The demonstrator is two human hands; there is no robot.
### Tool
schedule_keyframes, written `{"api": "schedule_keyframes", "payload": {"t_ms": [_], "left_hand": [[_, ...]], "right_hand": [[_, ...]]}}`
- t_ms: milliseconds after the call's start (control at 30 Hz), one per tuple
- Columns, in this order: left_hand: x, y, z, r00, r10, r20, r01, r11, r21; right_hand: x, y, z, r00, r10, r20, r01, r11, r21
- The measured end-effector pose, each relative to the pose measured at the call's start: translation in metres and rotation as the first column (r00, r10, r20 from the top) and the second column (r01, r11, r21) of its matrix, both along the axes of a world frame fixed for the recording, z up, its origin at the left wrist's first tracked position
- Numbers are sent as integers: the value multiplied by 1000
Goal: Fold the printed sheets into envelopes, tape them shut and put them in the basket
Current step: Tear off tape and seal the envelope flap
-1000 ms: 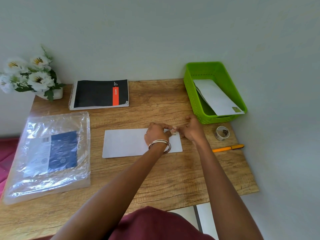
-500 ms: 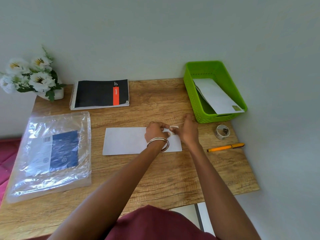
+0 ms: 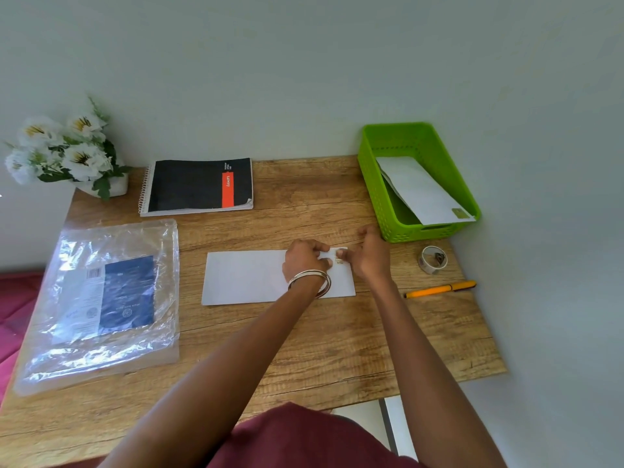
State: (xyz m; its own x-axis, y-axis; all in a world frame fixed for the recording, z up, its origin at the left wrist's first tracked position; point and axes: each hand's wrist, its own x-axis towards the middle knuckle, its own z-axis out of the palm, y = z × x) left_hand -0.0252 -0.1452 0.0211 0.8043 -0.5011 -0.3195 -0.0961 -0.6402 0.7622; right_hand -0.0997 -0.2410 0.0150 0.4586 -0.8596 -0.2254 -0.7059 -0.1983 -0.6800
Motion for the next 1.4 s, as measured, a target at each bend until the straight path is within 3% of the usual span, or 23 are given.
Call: {"api": "schedule_keyframes", "payload": {"t_ms": [233,400,467,500,633,700,767,900,1000,1067,1200,1400], "left_hand": [[-1,1,2,1000,6,-3,-6,1000,6],[2,10,1,998,-18,-67,9,993,-120],[6,23,6,995,32,-91,-50,980,-194],[10,31,8,997,70,-35,-76,977,-199],[29,72,14,906,225,359,-245,969,11],[37,91,17,903,266,337,-339,924,177],[41,106,17,927,300,224,-360,881,308],[40,118,10,930,265,254,-350,849,395],[43,120,7,915,316,252,-389,856,340],[48,124,5,897,379,226,-430,865,257],[58,131,11,853,510,113,-517,855,45],[71,116,53,839,544,15,-528,821,-217]], "right_hand": [[-1,6,-3,999,-27,39,30,998,-62],[-16,15,7,989,-65,135,70,997,-39],[-19,23,6,992,-80,98,87,994,-71],[-20,28,5,993,-94,75,101,991,-87],[-21,48,3,995,-98,-34,91,981,-173],[-19,56,4,991,-109,-82,91,975,-202],[-16,61,7,984,-126,-128,99,974,-203],[-7,59,8,964,-164,-211,143,983,-111],[-6,52,4,959,-245,-144,251,967,28],[-10,45,4,954,-298,-14,296,942,159],[-21,34,20,909,-354,217,226,860,458],[-49,17,71,926,-143,349,-36,888,458]]}}
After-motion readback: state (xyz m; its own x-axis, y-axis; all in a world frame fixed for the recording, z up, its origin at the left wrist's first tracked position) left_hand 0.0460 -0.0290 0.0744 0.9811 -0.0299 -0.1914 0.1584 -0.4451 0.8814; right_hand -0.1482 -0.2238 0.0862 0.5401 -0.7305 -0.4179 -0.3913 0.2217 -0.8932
